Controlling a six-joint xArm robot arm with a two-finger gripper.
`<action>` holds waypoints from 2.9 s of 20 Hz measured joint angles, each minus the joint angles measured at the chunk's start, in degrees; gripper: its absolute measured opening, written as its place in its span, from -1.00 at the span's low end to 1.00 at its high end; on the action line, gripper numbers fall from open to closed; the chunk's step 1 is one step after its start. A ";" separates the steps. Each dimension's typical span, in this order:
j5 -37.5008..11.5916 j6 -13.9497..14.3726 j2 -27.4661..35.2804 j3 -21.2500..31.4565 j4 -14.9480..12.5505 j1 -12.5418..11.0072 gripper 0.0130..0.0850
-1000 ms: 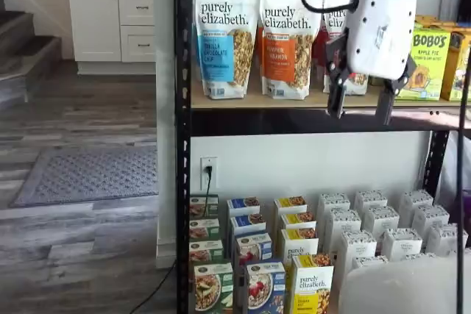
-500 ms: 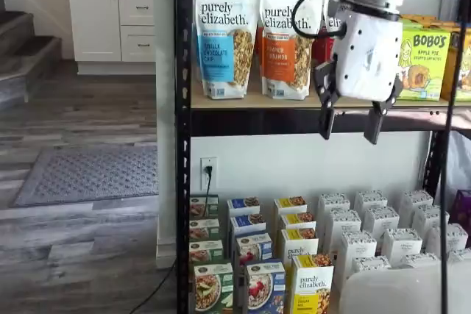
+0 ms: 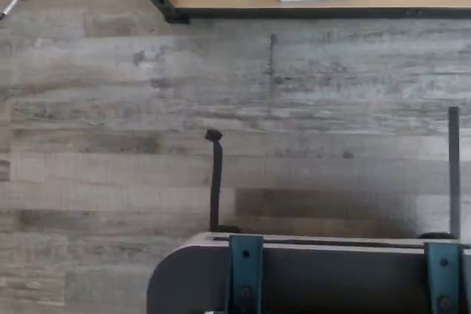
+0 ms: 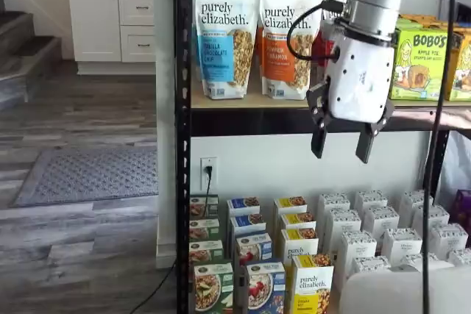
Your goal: Pick up the blue and white box that is on the bottom shelf, the second box from the left
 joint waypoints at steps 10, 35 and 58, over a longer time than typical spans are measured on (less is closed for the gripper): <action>-6.14 -0.43 -0.76 5.40 -0.72 0.40 1.00; -30.33 1.72 7.25 18.57 -1.53 5.21 1.00; -45.53 -1.39 18.63 21.80 -2.39 3.15 1.00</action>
